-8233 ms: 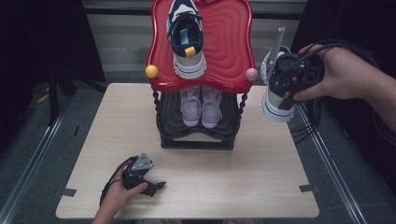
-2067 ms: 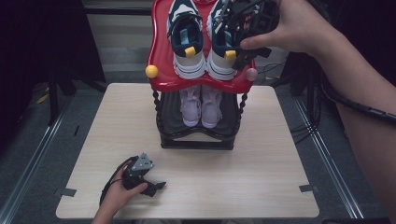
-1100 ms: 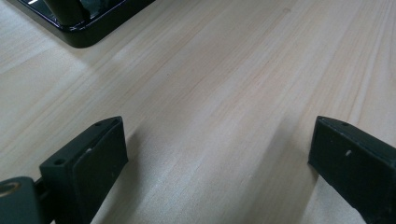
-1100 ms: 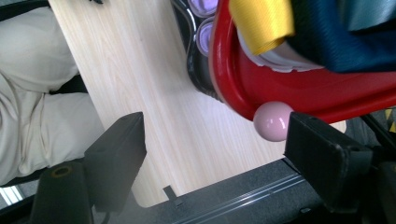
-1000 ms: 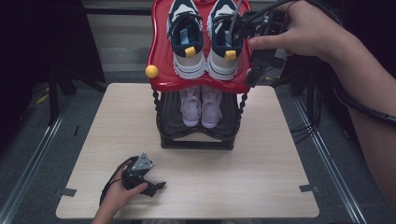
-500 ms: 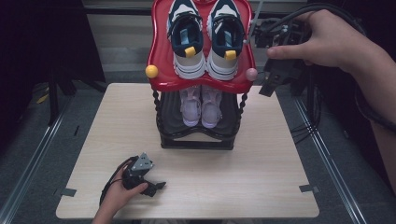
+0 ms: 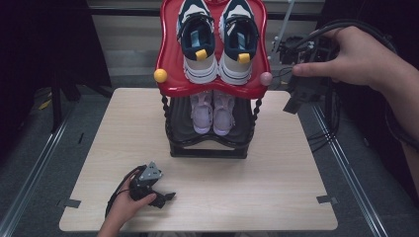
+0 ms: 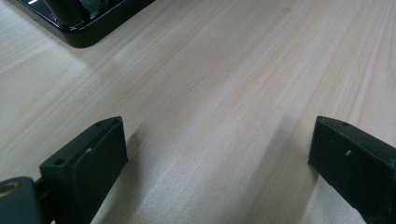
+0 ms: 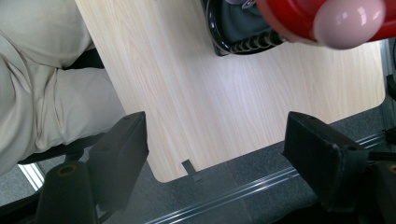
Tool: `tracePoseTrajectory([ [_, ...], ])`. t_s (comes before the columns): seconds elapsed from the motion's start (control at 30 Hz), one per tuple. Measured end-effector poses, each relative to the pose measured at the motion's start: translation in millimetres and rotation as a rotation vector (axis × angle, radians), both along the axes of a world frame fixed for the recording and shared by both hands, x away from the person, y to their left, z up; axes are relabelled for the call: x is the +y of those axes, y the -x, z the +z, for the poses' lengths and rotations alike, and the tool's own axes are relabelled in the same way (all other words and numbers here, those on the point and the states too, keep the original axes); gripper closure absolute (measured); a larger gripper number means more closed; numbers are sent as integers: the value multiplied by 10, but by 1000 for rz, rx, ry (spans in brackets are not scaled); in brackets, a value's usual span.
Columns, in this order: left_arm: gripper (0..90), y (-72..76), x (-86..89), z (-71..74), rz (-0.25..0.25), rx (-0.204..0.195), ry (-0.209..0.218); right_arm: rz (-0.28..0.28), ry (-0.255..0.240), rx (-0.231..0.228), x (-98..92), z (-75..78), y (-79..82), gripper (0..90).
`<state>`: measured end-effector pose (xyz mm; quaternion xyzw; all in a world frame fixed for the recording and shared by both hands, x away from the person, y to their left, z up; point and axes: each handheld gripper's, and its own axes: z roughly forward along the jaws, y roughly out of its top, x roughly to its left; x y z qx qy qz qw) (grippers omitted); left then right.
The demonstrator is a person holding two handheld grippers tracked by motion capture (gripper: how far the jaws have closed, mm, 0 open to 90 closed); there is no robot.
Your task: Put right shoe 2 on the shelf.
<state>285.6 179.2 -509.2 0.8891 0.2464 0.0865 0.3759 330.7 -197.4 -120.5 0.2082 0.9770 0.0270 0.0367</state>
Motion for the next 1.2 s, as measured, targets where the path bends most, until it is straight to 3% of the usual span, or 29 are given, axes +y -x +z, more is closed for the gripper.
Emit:
tracePoseTrajectory([
  [0.7, 39, 0, 0, 0, 0, 0, 0, -17, -16, 12, -297, -383, 124, 210],
  [1.2, 38, 0, 2, 3, -3, 4, -2, -24, -13, 33, -396, -724, 182, 208],
])
